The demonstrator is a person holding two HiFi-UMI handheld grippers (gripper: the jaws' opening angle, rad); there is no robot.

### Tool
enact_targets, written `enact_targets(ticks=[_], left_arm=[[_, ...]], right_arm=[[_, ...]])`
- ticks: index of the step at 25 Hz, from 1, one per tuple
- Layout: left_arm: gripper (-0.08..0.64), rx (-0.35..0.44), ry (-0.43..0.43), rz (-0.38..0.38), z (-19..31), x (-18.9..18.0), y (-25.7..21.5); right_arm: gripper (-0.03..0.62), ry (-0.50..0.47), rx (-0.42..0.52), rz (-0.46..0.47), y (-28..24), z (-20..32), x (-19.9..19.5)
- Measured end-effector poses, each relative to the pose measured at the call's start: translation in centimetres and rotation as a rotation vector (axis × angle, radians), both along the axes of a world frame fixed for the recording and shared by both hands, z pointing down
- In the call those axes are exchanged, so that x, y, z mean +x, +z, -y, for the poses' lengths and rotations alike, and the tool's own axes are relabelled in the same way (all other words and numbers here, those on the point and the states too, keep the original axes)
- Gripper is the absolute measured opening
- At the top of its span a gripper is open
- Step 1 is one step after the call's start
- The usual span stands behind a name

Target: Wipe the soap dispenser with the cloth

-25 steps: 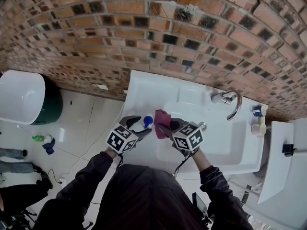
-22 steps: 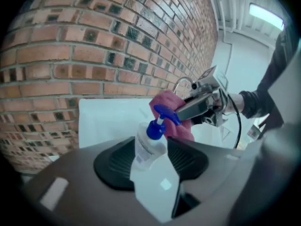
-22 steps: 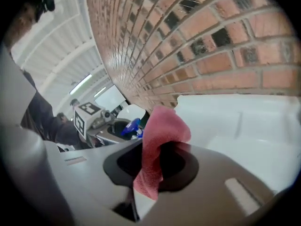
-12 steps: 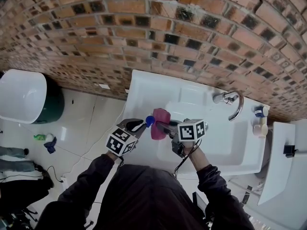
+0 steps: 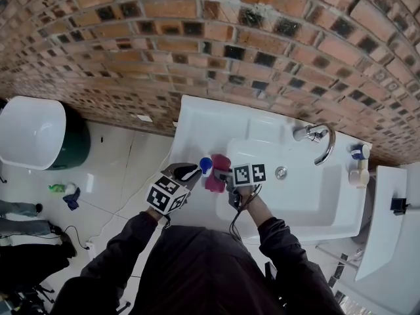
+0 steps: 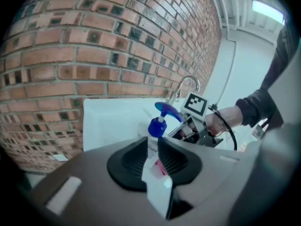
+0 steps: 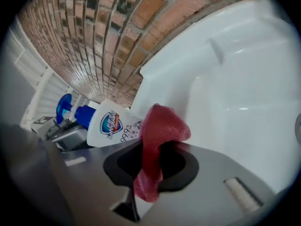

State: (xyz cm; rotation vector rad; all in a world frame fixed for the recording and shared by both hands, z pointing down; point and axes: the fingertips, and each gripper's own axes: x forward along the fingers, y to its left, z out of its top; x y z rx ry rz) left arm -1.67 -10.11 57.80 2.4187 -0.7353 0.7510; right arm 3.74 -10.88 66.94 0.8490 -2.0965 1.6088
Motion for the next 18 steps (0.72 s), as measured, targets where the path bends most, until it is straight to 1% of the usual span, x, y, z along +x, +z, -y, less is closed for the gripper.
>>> enact_targets(ticks=[2, 3, 6, 8, 9, 11, 13, 15, 18], left_arm=[[0.069, 0.002, 0.0, 0.006, 0.0, 0.0, 0.0], [0.069, 0.003, 0.0, 0.009, 0.0, 0.0, 0.0], [0.085, 0.005, -0.004, 0.014, -0.1, -0.1, -0.1], [0.132, 0.008, -0.003, 0.016, -0.3, -0.2, -0.2], [0.166, 0.009, 0.003, 0.02, -0.4, -0.1, -0.2], [0.261, 0.014, 0.024, 0.041, -0.6, 0.4, 0.1], [0.328, 0.028, 0.045, 0.076, -0.5, 1.3, 0.7], [0.354, 0.04, 0.046, 0.11, -0.1, 2.1, 1.3], [0.356, 0.046, 0.029, 0.164, 0.5, 3.2, 2.0]], right_arm=[[0.069, -0.047, 0.023, -0.063, 0.5, -0.1, -0.1], [0.069, -0.06, 0.033, -0.08, 0.5, -0.1, -0.1], [0.069, -0.069, 0.081, -0.089, -1.0, -0.1, 0.4], [0.069, -0.097, 0.148, -0.1, -2.7, 0.0, 1.0], [0.069, -0.129, 0.193, -0.119, -3.6, 0.1, 1.3], [0.069, -0.212, 0.287, -0.18, -5.2, 0.3, 1.8], [0.069, -0.282, 0.357, -0.237, -6.4, 0.2, 2.0], [0.069, -0.312, 0.394, -0.262, -7.4, 0.0, 1.9], [0.069, -0.296, 0.415, -0.256, -8.2, -0.6, 1.6]])
